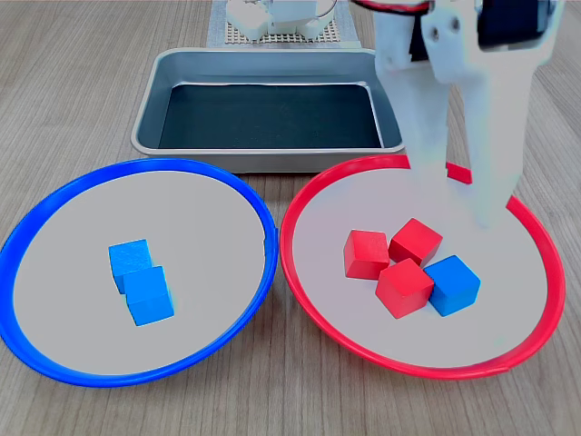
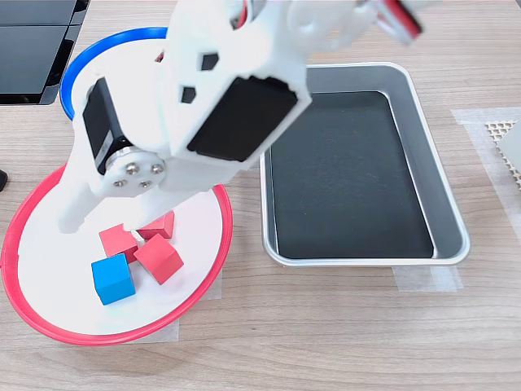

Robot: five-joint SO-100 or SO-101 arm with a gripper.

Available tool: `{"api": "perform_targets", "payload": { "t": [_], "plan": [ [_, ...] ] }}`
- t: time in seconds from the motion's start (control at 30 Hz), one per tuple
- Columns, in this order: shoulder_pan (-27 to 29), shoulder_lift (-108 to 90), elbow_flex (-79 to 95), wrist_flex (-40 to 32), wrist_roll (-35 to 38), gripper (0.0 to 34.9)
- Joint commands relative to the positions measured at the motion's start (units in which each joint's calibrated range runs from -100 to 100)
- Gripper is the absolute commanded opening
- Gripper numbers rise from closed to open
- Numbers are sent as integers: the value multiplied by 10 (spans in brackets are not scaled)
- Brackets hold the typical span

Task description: Relocate any blue block in the red dish to the blue dish, correcting any misplacements.

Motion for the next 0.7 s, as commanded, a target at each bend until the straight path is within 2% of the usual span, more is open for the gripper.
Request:
{"api": "perform_targets", "payload": {
  "t": [0.0,0.67],
  "plan": [
    [-8,13,-37,2,0,117],
    [-20,94,-92,9,-3,122]
  ]
}}
